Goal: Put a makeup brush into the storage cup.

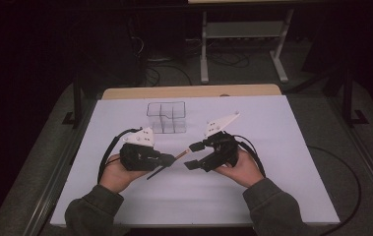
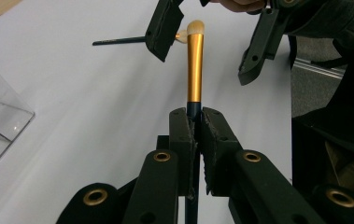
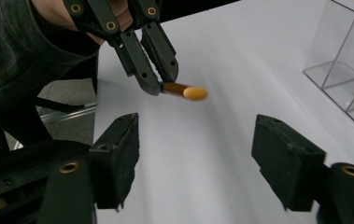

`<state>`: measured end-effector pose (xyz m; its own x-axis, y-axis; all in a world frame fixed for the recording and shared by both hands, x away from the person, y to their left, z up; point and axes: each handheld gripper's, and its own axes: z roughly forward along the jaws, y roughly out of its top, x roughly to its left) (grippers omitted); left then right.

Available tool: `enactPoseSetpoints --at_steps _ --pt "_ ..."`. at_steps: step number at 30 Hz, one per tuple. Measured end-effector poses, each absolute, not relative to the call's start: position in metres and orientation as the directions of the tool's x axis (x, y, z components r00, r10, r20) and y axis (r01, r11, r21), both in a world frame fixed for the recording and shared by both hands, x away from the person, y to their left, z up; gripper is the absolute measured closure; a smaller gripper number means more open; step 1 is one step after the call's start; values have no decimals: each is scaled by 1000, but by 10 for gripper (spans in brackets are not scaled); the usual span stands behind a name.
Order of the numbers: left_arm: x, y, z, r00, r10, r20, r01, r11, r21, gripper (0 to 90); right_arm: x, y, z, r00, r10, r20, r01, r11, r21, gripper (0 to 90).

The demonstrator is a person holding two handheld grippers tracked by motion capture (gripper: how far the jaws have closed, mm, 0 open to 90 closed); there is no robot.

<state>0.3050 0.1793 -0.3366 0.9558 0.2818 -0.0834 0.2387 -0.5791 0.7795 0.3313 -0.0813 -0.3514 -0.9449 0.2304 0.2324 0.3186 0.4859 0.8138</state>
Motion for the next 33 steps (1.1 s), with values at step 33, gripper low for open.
enactPoseSetpoints --at_steps 33 --pt "302 178 -338 960 267 -77 221 -565 795 832 336 -74 -345 -948 160 276 319 494 809 613"
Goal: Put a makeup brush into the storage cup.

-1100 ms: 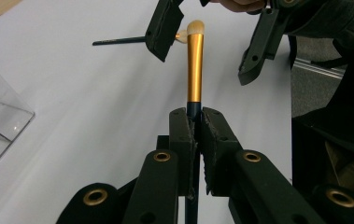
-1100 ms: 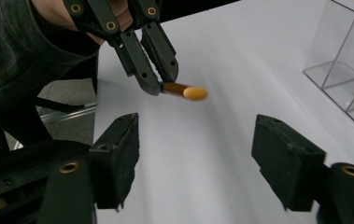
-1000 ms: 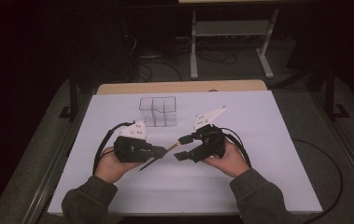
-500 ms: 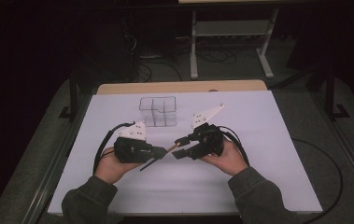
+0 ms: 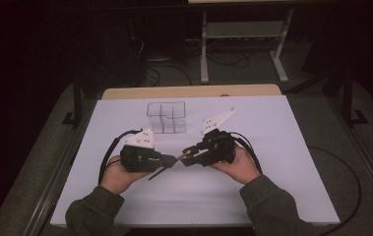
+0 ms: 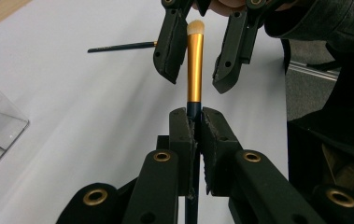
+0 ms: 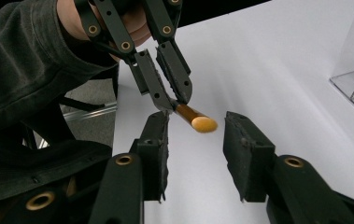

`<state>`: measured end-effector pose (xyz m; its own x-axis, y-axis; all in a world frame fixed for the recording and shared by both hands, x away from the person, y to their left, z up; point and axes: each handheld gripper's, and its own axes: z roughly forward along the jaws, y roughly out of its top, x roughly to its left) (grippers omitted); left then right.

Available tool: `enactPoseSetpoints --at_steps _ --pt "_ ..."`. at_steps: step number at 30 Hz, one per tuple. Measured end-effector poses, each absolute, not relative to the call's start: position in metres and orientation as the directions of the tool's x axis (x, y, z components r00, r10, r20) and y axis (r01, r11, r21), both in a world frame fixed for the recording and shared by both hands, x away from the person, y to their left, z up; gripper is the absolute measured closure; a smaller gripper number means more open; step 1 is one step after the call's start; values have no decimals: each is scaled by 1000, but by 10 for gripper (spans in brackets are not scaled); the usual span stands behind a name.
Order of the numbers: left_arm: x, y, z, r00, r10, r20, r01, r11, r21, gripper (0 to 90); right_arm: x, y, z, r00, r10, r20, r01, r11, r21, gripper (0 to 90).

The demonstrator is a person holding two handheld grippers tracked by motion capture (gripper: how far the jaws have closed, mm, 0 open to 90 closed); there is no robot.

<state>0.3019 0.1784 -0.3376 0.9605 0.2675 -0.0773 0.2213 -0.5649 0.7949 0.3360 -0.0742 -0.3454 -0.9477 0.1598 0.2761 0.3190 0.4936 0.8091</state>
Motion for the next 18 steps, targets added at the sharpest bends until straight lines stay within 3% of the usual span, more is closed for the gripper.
enactPoseSetpoints --at_steps 6,18 --pt "302 178 -338 961 266 -79 221 -562 797 832 337 -75 -345 -947 148 285 321 486 813 668" --pt "303 177 -338 961 267 -77 221 -569 792 832 337 -74 -344 -947 142 289 321 492 809 690"
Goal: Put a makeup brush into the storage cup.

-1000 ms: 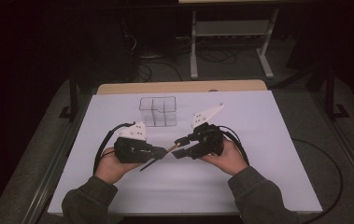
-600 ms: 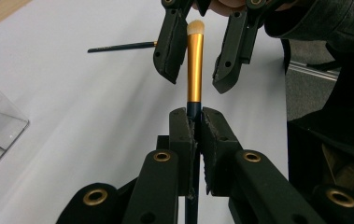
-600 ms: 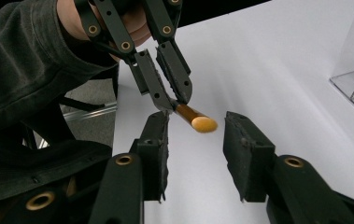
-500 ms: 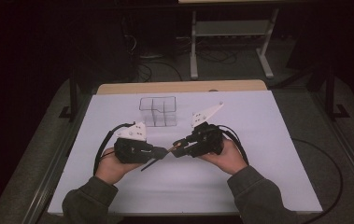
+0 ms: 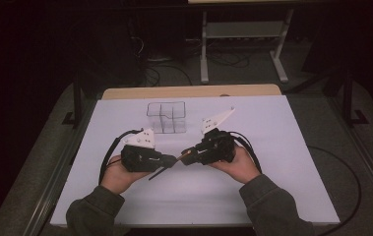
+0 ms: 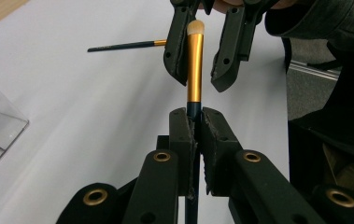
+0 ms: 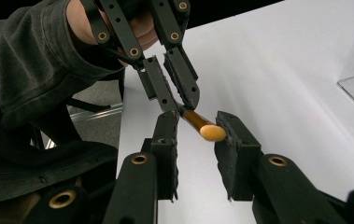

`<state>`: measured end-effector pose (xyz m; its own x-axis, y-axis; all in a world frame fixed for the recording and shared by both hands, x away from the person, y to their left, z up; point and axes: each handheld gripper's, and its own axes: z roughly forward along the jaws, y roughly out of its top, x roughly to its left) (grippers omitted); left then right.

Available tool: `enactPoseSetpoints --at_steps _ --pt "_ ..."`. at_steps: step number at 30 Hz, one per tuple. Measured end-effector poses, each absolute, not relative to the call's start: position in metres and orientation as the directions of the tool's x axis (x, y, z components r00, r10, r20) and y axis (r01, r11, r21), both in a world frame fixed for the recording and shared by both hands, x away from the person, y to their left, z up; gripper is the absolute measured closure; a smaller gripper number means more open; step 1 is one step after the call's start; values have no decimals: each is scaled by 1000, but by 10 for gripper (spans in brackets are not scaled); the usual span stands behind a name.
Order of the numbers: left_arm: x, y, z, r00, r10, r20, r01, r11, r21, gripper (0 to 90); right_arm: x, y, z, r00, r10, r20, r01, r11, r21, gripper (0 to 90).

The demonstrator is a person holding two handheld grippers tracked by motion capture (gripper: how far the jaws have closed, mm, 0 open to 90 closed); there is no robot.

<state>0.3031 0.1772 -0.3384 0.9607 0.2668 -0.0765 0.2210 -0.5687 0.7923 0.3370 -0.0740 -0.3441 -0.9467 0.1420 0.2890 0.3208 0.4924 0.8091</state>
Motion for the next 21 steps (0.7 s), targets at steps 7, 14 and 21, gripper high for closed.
enactPoseSetpoints --at_steps 7,14,21 --pt "303 176 -339 960 267 -79 224 -570 790 832 337 -74 -343 -947 138 291 320 491 810 706" --pt "303 174 -339 963 259 -74 215 -576 788 832 337 -74 -342 -948 132 291 318 489 812 744" --pt "303 171 -339 966 248 -70 206 -581 788 832 337 -76 -341 -948 125 292 315 480 818 801"
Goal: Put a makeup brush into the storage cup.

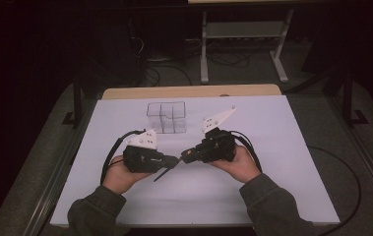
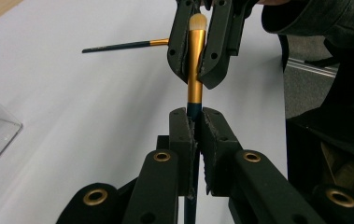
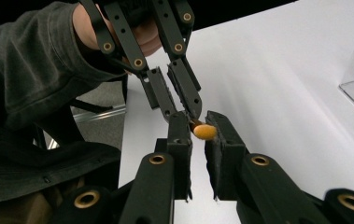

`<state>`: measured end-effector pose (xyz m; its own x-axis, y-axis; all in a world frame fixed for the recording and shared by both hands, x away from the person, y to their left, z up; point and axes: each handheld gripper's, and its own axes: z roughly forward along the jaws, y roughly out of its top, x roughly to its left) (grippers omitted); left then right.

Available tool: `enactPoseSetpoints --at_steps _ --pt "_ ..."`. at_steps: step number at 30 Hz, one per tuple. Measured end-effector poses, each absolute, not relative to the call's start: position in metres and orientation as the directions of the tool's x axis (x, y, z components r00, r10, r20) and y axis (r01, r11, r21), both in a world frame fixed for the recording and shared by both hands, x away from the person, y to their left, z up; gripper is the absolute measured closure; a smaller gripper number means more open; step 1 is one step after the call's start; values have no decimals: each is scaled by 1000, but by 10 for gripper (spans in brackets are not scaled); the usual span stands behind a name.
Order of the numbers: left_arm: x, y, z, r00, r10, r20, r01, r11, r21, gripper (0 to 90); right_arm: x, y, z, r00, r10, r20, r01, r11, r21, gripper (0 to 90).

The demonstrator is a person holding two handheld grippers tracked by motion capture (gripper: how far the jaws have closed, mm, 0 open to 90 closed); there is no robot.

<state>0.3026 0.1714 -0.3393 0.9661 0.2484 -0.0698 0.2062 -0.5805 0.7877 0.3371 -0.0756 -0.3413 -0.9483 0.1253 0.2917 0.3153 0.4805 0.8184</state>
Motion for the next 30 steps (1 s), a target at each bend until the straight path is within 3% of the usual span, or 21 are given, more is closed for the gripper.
enactPoseSetpoints --at_steps 18,30 --pt "303 168 -342 969 232 -88 211 -585 783 831 336 -73 -338 -948 108 301 313 495 811 826" --pt "299 184 -339 955 284 -87 242 -571 784 708 338 -65 -329 -964 127 233 262 593 761 827"
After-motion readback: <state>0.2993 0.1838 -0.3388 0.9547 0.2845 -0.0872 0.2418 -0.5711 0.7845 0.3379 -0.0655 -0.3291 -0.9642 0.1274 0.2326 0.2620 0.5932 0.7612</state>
